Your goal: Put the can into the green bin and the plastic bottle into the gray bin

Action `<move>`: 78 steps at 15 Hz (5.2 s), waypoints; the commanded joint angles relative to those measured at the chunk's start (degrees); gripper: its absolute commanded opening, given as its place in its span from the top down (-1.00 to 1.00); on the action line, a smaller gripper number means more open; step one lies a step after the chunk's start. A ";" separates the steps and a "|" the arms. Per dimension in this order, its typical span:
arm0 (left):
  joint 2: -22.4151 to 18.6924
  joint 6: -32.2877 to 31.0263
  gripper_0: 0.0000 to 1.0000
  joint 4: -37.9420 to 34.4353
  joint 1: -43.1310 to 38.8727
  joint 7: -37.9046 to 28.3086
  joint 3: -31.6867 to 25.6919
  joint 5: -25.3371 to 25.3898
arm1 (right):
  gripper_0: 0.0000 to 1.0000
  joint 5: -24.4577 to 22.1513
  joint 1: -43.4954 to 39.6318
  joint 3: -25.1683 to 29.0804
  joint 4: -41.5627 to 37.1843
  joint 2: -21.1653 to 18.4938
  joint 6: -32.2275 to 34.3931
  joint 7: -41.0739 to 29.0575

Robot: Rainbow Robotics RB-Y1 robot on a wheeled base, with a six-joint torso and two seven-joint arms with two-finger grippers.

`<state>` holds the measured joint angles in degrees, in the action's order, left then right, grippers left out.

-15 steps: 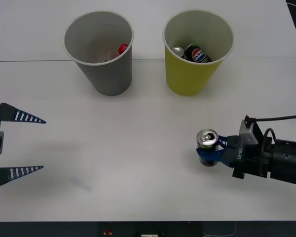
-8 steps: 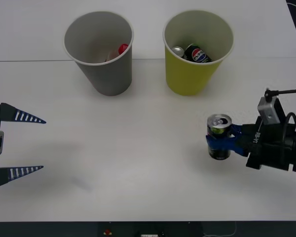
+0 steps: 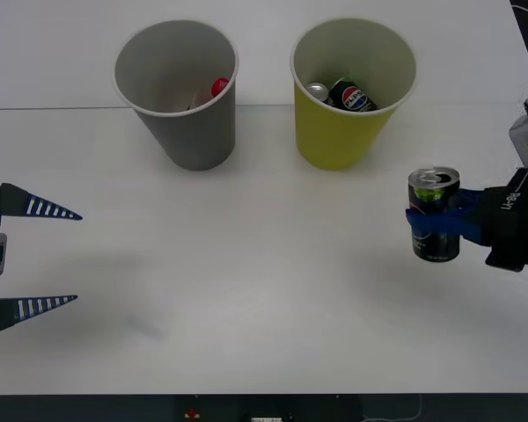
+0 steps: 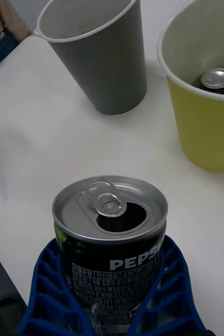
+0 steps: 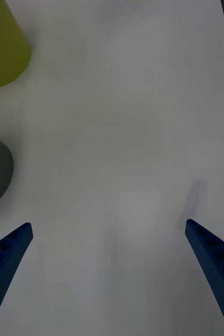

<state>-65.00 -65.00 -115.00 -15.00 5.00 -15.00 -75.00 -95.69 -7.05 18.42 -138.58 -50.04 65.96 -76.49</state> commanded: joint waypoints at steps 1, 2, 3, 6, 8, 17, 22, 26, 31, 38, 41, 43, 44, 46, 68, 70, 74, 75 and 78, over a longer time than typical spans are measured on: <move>0.00 0.00 -1.00 0.00 0.00 0.00 0.00 0.00 | 1.00 -0.37 5.64 0.56 2.17 -1.82 3.48 -0.95; 0.00 0.00 -1.00 0.00 0.00 0.00 0.00 0.00 | 1.00 -0.37 7.75 0.12 3.66 -3.05 3.48 -0.86; 0.00 0.00 -1.00 0.00 0.00 0.00 0.00 0.00 | 1.00 -0.37 9.77 -0.49 5.16 -4.28 3.56 -0.86; 0.00 0.00 -1.00 0.00 0.00 0.00 0.00 0.00 | 1.00 -0.37 17.60 -4.36 11.22 -7.79 4.27 -0.86; 0.00 0.00 -1.00 0.00 0.00 0.00 0.00 0.00 | 1.00 -0.37 23.57 -6.12 15.62 -8.14 7.87 -0.86; 0.00 0.00 -1.00 0.00 0.00 0.00 0.00 0.00 | 1.00 -4.50 55.30 -26.77 43.65 -5.86 11.39 -0.51; 0.00 0.00 -1.00 0.00 0.00 0.00 0.00 0.00 | 1.00 -8.11 68.22 -34.95 59.03 -0.15 10.95 1.08; 0.00 0.00 -1.00 0.00 0.00 0.00 0.00 0.00 | 1.00 -13.82 72.00 -36.70 64.75 4.86 9.54 2.57; 0.00 0.00 -1.00 0.00 0.00 0.00 0.00 0.00 | 0.38 -15.40 72.26 -37.76 64.75 6.01 9.28 2.83; 0.00 0.00 -1.00 0.00 0.00 0.00 0.00 0.00 | -1.00 -11.09 72.26 -37.76 64.75 4.16 9.28 7.14; 0.00 0.00 -1.00 0.00 0.00 0.00 0.00 0.00 | -1.00 -4.68 71.91 -37.32 63.78 1.35 9.36 10.22; 0.00 0.00 -1.00 0.00 0.00 0.00 0.00 0.00 | -1.00 -1.60 68.84 -35.03 60.44 -0.32 9.36 11.71; 0.00 0.00 -1.00 0.00 0.00 0.00 0.00 0.00 | -1.00 -0.99 67.78 -34.24 58.86 -0.85 9.36 11.89; 0.00 0.00 -1.00 0.00 0.00 0.00 0.00 0.00 | -1.00 2.62 61.19 -30.73 50.16 -4.45 9.36 12.59; 0.00 0.00 -1.00 0.00 0.00 0.00 0.00 0.00 | -1.00 14.39 1.60 -2.95 12.63 -9.55 9.36 50.47; 0.00 0.00 -1.00 0.00 0.00 0.00 0.00 0.00 | -1.00 14.13 0.90 -2.95 13.86 -8.85 9.45 53.02; 0.00 0.00 -1.00 0.00 0.00 0.00 0.00 0.00 | -1.00 13.16 -0.42 -3.04 15.44 -8.23 9.72 54.86; 0.00 0.00 -1.00 0.00 0.00 0.00 0.00 0.00 | -1.00 12.90 -0.86 -2.95 15.70 -8.23 9.80 55.04; 0.00 0.00 -1.00 0.00 0.00 0.00 0.00 0.00 | -1.00 12.90 -1.04 -3.04 16.93 -8.23 11.21 55.66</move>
<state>-65.00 -65.00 -115.00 -15.00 5.00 -15.00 -75.00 -82.78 -8.03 15.41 -121.88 -58.22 76.74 -20.97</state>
